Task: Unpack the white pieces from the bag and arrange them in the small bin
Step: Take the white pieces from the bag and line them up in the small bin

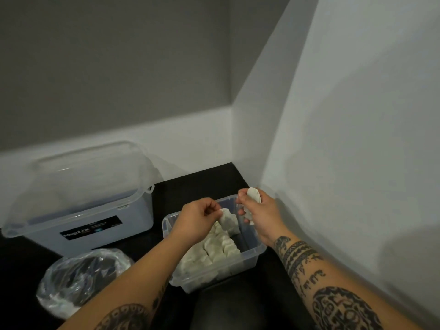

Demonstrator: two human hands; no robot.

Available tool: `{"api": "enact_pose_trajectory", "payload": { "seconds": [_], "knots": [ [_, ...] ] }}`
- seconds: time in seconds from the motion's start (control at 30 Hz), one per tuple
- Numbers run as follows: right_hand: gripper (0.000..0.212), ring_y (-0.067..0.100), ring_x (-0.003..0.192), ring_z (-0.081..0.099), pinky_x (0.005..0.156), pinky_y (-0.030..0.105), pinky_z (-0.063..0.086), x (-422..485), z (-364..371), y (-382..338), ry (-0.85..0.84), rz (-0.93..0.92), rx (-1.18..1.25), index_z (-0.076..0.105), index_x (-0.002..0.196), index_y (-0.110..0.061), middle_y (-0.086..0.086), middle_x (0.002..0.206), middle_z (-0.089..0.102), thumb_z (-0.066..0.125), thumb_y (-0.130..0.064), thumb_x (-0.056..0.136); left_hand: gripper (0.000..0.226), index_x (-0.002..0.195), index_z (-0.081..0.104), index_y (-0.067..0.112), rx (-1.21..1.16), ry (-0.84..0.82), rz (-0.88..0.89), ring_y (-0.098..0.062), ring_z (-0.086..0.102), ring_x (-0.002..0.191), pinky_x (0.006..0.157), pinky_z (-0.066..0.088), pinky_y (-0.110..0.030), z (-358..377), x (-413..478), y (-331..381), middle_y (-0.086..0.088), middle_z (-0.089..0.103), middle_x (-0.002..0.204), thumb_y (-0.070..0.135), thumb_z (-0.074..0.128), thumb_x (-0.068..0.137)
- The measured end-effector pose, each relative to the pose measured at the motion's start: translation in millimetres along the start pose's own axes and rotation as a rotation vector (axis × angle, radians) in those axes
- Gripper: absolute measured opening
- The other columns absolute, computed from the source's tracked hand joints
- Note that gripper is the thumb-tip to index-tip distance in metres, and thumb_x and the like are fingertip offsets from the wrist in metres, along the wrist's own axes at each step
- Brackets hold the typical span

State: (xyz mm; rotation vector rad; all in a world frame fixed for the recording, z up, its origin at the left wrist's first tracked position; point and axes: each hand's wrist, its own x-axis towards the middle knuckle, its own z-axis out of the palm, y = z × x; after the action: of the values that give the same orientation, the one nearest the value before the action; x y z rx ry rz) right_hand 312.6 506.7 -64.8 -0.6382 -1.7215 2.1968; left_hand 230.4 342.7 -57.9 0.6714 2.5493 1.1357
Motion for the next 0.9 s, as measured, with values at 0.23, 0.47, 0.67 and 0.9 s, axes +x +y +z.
{"api": "enact_pose_trajectory", "payload": {
  "seconds": [0.23,0.47,0.67,0.9],
  "knots": [
    [0.011,0.015,0.067,0.06,0.054,0.027,0.044,5.1,-5.6,0.9,0.027,0.061,0.141,0.069,0.104,-0.017,0.004,0.086,0.07,0.067,-0.025,0.097,0.01,0.09,0.065,0.035,0.156,-0.052,-0.008,-0.004,0.065,0.083,0.077,0.054,-0.024,37.0,21.9,-10.3,0.011,0.069,0.087,0.028,0.07,0.096],
    [0.015,0.013,0.065,0.059,0.052,0.025,0.043,9.0,-8.2,3.8,0.056,0.085,0.204,0.068,0.109,-0.015,0.003,0.085,0.069,0.065,-0.025,0.098,0.002,0.098,0.069,0.029,0.293,-0.086,-0.019,-0.011,0.066,0.09,0.081,0.057,-0.032,62.1,40.0,-23.3,0.007,0.07,0.096,0.028,0.068,0.096],
    [0.015,0.014,0.066,0.059,0.053,0.026,0.043,11.5,-9.5,5.6,0.049,0.101,0.239,0.067,0.109,-0.015,0.003,0.086,0.069,0.065,-0.026,0.098,0.006,0.099,0.069,0.028,0.391,-0.102,-0.037,-0.015,0.066,0.085,0.074,0.056,-0.031,73.1,48.7,-24.8,0.003,0.068,0.093,0.027,0.063,0.098],
    [0.014,0.014,0.066,0.058,0.053,0.027,0.042,12.1,-10.5,6.4,0.05,0.115,0.246,0.067,0.109,-0.016,0.003,0.085,0.068,0.065,-0.024,0.098,0.013,0.098,0.068,0.028,0.544,-0.051,-0.02,-0.017,0.06,0.079,0.063,0.044,-0.029,79.6,46.8,-23.6,0.001,0.066,0.091,0.022,0.057,0.1]
  ]
}}
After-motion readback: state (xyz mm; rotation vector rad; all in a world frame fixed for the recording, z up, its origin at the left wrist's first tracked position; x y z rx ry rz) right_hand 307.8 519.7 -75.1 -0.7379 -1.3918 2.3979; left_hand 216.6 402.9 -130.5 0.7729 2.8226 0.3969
